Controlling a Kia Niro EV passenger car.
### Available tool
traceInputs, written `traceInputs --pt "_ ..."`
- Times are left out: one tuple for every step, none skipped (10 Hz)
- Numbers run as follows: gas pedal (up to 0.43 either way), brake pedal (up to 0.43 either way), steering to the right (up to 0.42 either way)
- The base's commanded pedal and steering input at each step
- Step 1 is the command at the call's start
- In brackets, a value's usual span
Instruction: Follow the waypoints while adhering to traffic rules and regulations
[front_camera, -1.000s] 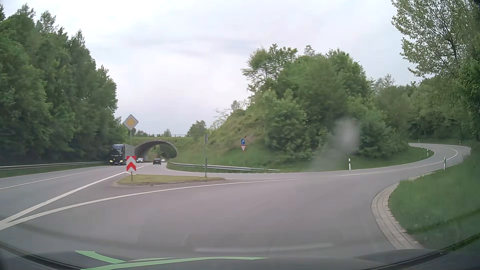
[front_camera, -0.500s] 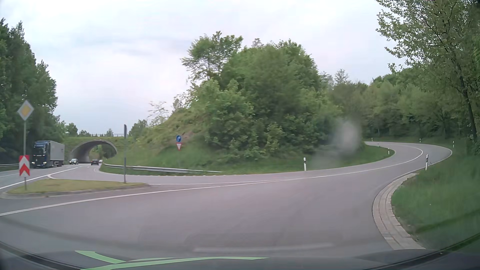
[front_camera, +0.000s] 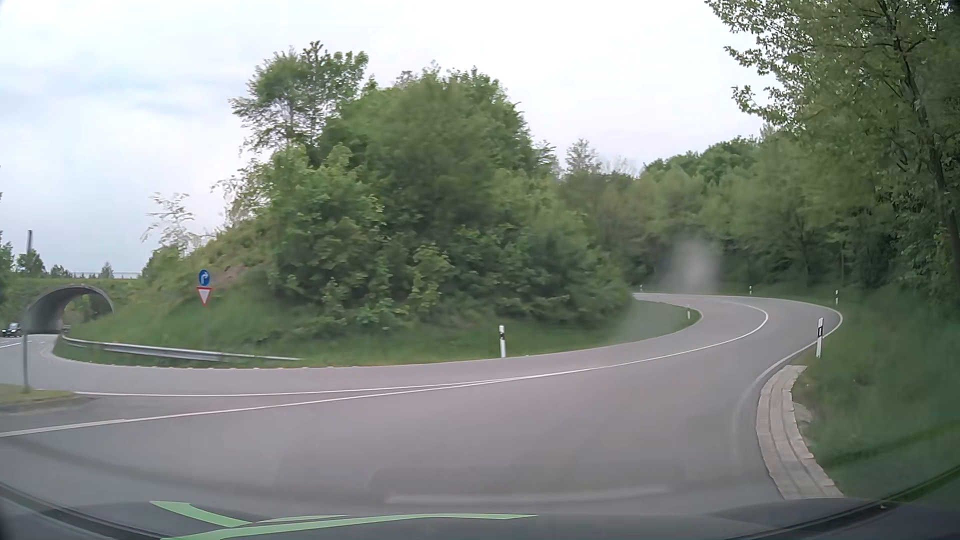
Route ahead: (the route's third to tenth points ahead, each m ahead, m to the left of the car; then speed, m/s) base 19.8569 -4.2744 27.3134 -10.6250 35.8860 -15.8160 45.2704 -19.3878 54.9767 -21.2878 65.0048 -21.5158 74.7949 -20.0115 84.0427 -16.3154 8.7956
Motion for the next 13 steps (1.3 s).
traceInputs --pt "0.22 0.0 0.2" --pt "0.22 0.0 0.2" --pt "0.228 0.0 0.2" --pt "0.228 0.0 0.199" --pt "0.228 0.0 0.198" --pt "0.228 0.0 0.195" --pt "0.228 0.0 0.191" --pt "0.24 0.0 0.189" --pt "0.24 0.0 0.186" --pt "0.24 0.0 0.18" --pt "0.26 0.0 0.175" --pt "0.268 0.0 0.163" --pt "0.268 0.0 0.153"
